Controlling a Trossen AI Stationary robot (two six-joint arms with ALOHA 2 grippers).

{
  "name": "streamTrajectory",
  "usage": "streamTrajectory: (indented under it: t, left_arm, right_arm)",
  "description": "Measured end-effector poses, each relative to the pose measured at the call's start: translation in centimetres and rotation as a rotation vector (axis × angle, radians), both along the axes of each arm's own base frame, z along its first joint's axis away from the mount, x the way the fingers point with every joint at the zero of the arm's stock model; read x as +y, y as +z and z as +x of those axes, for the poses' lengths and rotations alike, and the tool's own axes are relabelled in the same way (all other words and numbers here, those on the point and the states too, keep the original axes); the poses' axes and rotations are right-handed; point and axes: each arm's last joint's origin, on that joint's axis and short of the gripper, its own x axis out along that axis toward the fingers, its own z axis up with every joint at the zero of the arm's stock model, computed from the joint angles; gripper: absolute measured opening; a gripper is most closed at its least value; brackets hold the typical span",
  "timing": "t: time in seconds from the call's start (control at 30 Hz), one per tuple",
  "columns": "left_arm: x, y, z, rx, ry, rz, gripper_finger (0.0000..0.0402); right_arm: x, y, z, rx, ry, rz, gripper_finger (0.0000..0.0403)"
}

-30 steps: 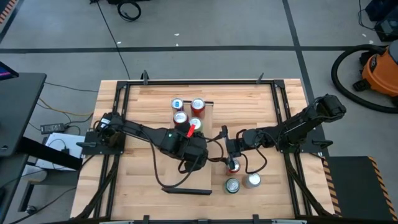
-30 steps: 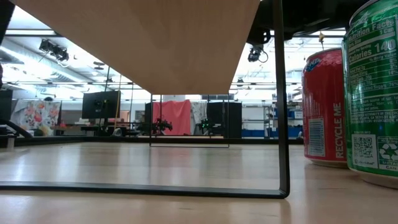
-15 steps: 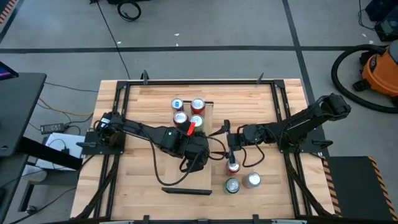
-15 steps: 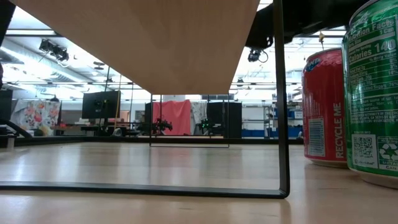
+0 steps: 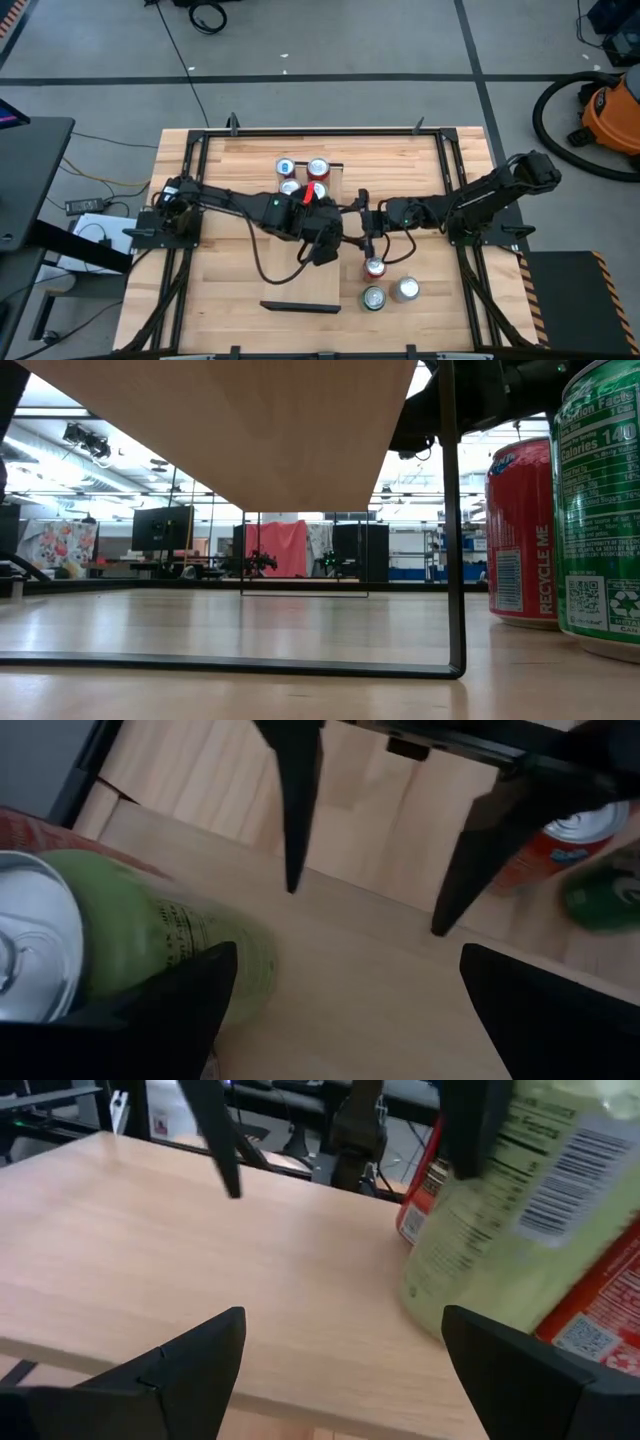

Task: Place canned beverage on shelf
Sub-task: Put the light green soda can on the shelf, then put the red soda can on the shelf

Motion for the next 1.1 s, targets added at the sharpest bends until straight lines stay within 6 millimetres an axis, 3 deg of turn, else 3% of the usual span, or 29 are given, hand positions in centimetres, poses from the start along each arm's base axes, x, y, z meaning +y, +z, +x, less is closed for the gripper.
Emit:
streamTrajectory:
  t: [0.17, 0.47, 0.67, 0.83, 1.1]
  left_arm:
    - [0.2, 0.1, 0.4, -0.028, -0.003, -0.057, 0.0396]
    - [-3.2, 1.4, 0.8, -0.173, -0.143, -0.164, 0.0396]
    - [-4.7, 1.7, -0.3, -0.155, -0.161, -0.175, 0.0396]
    - [-3.7, 3.3, -1.1, -0.207, -0.129, -0.141, 0.0396]
    - [-0.7, 5.6, -2.6, -0.243, -0.054, -0.092, 0.0396]
  right_arm:
    - [0.1, 1.0, -1.2, 0.036, 0.003, -0.011, 0.0348]
    - [2.1, 1.9, -3.3, 0.101, 0.258, -0.027, 0.0348]
    - [3.7, 2.6, -4.6, 0.093, 0.291, -0.05, 0.0348]
    - [4.2, 3.8, -5.6, 0.042, 0.276, -0.03, 0.0348]
    - [4.1, 2.7, -5.9, 0.157, 0.198, -0.013, 0.0348]
